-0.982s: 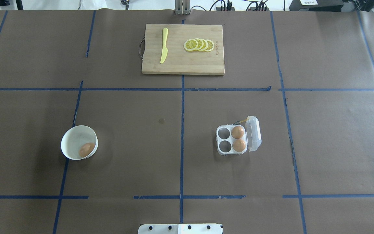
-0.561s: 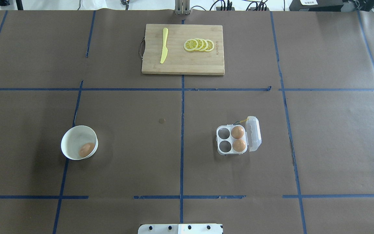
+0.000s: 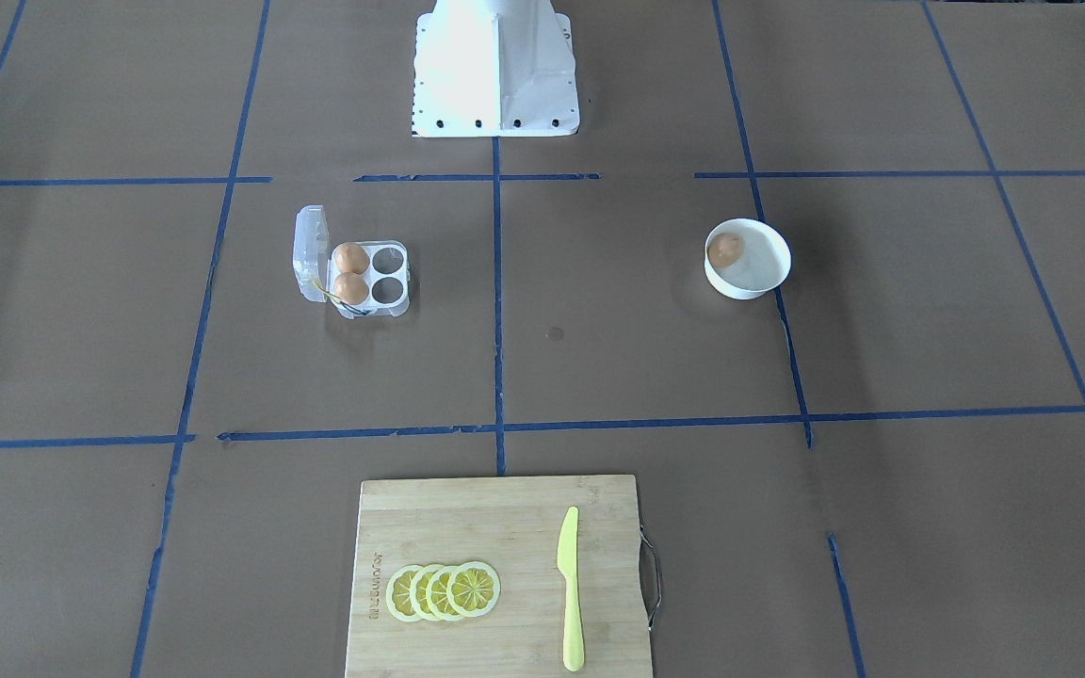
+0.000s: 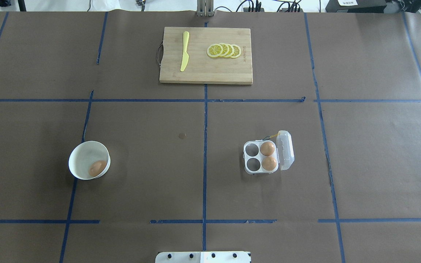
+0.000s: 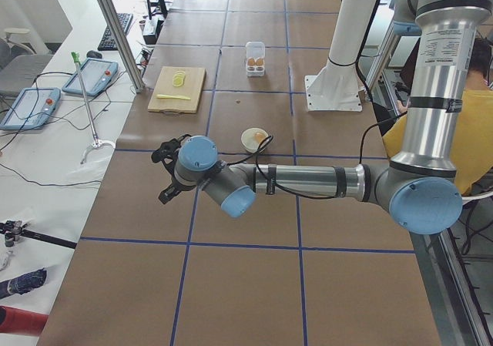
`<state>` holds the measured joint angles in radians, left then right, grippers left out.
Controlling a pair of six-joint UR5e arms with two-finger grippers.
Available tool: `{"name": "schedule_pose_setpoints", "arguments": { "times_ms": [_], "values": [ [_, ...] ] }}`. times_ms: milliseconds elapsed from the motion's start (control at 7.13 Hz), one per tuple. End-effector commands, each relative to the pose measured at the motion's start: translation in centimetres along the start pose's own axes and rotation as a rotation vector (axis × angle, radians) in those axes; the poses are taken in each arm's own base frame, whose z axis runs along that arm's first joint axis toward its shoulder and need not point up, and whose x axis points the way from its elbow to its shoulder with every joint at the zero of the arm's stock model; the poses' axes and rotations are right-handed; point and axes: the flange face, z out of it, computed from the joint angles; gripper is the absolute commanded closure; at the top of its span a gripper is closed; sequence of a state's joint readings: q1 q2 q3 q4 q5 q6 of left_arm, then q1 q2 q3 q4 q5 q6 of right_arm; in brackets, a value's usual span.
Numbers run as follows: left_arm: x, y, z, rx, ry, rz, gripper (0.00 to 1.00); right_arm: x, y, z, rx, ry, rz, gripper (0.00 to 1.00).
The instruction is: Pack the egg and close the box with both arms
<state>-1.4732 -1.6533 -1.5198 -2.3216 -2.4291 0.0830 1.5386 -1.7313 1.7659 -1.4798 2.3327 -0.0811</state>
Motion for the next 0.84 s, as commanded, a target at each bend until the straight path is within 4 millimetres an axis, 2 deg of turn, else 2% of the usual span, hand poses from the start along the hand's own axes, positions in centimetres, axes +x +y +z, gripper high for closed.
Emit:
{"name": "schedule_pose_setpoints", "arguments": {
  "times_ms": [0,140,280,421,561,701],
  "values": [
    [4.8,-3.7,-1.1,0.052,0.028,0.1,0.0,0.3,-0.3,0.4,-0.005,-0.012,0.005,0.0],
    [7.2,-4.5,0.1,0.049,0.077,0.148,0.0,0.2,-0.4,0.4,-0.003,-0.03,0.007,0.0],
    [7.9,-4.2,0.4,0.05,0.079,0.15,0.0,-0.2,-0.4,0.5,0.0,-0.074,0.006,0.0],
    [8.9,-4.8,0.8,0.048,0.067,0.075,0.0,-0.2,-0.4,0.5,-0.002,-0.078,0.008,0.0],
    [13.2,-4.7,1.8,0.036,0.066,-0.008,0.0,-0.2,-0.4,0.5,-0.001,-0.076,0.007,0.0],
    [19.7,-6.1,3.6,0.039,0.085,-0.08,0.0,-0.2,-0.3,0.6,-0.002,-0.076,0.008,0.0]
  ]
}}
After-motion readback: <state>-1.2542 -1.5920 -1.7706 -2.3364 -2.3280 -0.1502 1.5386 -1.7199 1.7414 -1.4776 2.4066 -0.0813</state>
